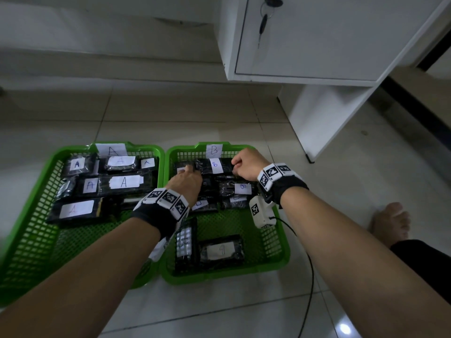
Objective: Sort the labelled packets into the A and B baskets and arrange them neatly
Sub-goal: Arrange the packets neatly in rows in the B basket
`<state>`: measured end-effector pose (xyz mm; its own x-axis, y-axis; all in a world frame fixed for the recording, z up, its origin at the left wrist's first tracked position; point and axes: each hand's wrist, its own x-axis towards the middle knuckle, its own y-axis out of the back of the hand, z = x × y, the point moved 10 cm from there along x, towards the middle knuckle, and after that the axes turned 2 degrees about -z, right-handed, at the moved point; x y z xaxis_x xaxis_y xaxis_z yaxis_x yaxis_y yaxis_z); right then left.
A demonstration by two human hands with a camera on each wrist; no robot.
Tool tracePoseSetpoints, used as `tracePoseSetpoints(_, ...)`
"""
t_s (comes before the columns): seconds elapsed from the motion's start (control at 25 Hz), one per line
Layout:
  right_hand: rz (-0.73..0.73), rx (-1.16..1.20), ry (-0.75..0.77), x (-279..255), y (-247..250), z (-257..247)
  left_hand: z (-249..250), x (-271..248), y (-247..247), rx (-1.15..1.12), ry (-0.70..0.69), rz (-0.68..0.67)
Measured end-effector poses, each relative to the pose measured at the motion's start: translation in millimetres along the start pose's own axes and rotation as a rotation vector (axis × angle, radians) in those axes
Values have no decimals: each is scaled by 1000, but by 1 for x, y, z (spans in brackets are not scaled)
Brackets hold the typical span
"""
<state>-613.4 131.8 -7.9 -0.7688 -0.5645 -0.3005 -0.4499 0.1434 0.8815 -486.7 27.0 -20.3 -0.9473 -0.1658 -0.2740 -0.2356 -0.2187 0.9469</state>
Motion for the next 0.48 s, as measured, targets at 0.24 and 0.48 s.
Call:
tracePoseSetpoints(0.24, 13, -37, 42, -16, 2, -3, -2, -3, -3, 33, 35, -34)
tracePoseSetpoints(0.48, -141, -72, 75, -69, -27, -20, 17, -26, 37, -25, -93, 187)
